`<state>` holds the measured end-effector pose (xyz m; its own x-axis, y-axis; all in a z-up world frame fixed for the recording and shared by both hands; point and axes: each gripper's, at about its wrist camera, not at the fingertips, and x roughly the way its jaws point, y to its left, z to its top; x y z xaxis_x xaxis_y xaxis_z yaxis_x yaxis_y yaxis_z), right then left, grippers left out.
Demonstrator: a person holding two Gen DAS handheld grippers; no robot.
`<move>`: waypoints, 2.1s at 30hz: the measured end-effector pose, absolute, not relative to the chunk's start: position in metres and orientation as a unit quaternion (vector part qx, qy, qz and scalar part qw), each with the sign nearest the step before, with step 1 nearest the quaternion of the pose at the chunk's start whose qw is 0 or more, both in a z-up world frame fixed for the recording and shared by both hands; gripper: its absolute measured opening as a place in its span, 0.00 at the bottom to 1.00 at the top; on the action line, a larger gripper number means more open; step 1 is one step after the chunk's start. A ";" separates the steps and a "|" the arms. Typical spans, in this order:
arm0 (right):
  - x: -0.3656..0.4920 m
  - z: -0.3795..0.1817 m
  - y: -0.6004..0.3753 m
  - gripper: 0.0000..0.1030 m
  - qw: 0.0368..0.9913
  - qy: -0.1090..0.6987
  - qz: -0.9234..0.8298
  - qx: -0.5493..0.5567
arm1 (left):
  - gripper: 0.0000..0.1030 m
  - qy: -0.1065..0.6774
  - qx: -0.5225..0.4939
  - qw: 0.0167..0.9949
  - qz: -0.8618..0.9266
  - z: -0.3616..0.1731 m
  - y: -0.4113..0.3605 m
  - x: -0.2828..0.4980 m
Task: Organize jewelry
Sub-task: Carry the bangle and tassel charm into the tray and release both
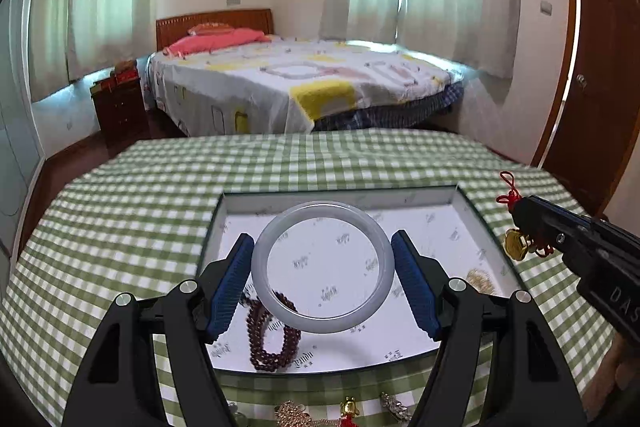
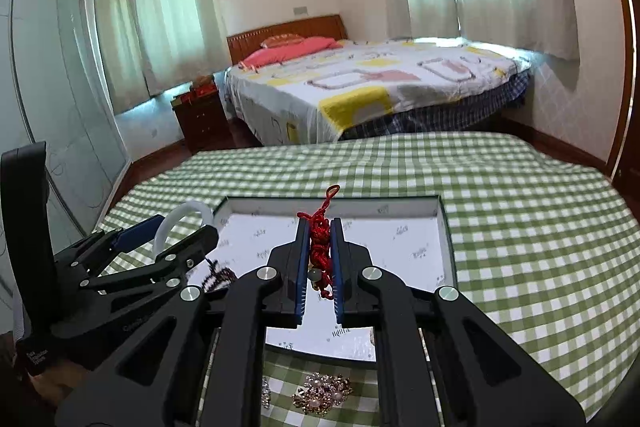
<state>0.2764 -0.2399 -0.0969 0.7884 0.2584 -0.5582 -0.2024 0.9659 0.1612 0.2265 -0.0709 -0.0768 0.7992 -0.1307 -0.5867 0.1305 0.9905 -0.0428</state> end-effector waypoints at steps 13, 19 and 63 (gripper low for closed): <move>0.307 -0.173 -0.240 0.10 0.904 0.407 0.112 0.066 | 0.66 0.402 0.015 0.913 -0.067 -0.147 -0.082 0.256; 0.316 -0.184 -0.241 0.11 0.898 0.420 0.108 0.070 | 0.66 0.410 0.024 0.909 -0.065 -0.154 -0.088 0.262; 0.211 -0.163 -0.251 0.38 0.915 0.394 0.073 0.047 | 0.75 0.349 0.014 0.936 -0.044 -0.119 -0.044 0.175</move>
<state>0.2112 -0.2509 -0.1626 0.6794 0.1712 -0.7135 -0.0970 0.9848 0.1440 0.1752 -0.0445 -0.1189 0.7525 -0.0726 -0.6545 0.0915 0.9958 -0.0052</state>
